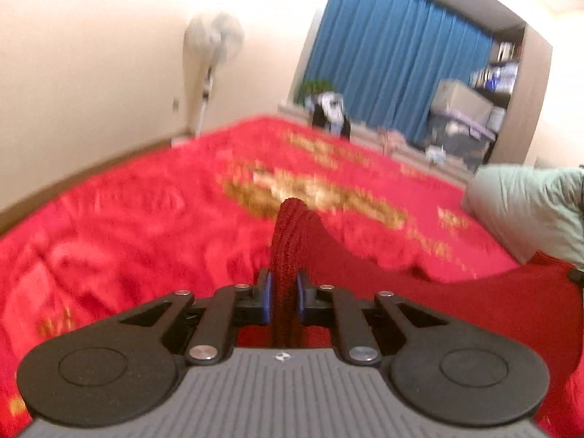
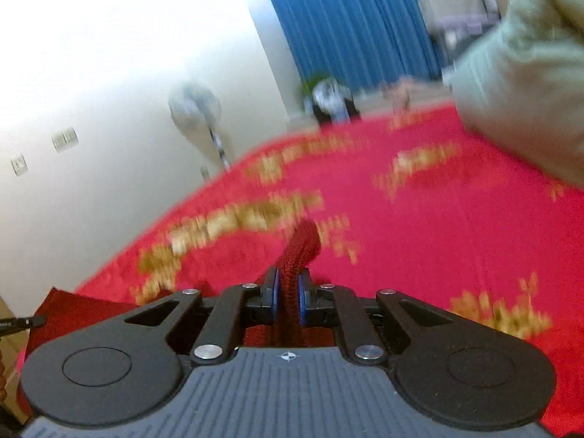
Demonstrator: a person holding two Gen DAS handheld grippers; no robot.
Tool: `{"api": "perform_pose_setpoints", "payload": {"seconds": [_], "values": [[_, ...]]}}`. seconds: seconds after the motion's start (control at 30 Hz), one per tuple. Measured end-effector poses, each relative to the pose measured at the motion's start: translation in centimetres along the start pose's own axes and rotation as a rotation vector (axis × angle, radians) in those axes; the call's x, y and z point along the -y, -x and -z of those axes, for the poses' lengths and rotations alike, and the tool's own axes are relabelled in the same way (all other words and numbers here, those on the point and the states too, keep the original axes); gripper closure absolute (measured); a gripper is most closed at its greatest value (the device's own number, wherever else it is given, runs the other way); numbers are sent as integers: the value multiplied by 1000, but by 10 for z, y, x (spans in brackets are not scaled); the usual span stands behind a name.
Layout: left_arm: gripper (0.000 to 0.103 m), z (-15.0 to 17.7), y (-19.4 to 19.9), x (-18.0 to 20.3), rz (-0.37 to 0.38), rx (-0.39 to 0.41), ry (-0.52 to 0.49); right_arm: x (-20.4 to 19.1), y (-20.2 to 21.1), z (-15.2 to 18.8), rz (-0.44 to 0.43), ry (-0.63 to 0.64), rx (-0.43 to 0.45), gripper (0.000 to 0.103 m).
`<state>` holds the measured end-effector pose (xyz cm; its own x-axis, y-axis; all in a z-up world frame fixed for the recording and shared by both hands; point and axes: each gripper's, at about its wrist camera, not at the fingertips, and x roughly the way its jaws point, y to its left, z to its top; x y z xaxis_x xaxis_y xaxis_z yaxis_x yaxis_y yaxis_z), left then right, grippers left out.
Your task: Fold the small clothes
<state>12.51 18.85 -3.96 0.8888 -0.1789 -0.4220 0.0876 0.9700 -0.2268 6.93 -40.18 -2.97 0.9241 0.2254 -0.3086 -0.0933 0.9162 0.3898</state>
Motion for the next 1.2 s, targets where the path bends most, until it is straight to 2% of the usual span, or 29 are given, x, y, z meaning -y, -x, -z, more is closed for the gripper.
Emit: {"api": "perform_pose_setpoints", "payload": {"seconds": [0.07,0.13,0.2,0.27,0.3,0.33,0.37,0.4,0.43,0.5,0.57,0.6,0.7,0.77,0.83,0.9,1.07,1.2], "values": [[89,-4,-4,0,-34,32,1,-5,-2,-3,20,32,76,93],[89,-6,-15,-3,-75,7,13,-5,-12,-1,55,43,98,93],[88,-5,-35,-8,-101,-81,27,1,-36,4,79,26,24,93],[87,2,-55,-9,-111,-196,23,11,-67,15,151,13,-122,92],[83,7,-65,-6,-130,-259,0,19,-83,22,162,-11,-218,91],[78,10,-68,-5,-154,-285,-23,24,-93,28,179,-30,-283,89],[74,11,-67,-4,-179,-285,-43,28,-98,33,217,-38,-318,81],[69,10,-60,-3,-205,-255,-57,27,-97,33,235,-39,-317,76],[69,7,-49,0,-225,-208,-69,25,-91,30,242,-38,-300,73],[69,4,-25,9,-198,-140,-54,19,-73,20,227,-29,-262,71],[69,6,-7,27,-128,-124,-54,11,-54,14,202,-17,-250,63],[65,8,-1,44,-93,-128,-82,5,-45,14,190,-9,-258,63],[61,31,7,95,-38,-180,-228,-11,-28,22,158,31,-306,63],[61,51,1,115,-35,-267,-280,-24,-24,38,190,98,-370,63],[59,76,-18,116,-69,-410,-271,-31,-31,58,266,172,-462,61],[58,84,-19,117,-67,-401,-293,-31,-36,71,306,187,-509,57],[58,81,-13,111,-51,-402,-269,-45,-24,67,344,191,-486,57],[58,75,-16,106,-41,-412,-246,-48,-20,77,371,209,-489,57]]}}
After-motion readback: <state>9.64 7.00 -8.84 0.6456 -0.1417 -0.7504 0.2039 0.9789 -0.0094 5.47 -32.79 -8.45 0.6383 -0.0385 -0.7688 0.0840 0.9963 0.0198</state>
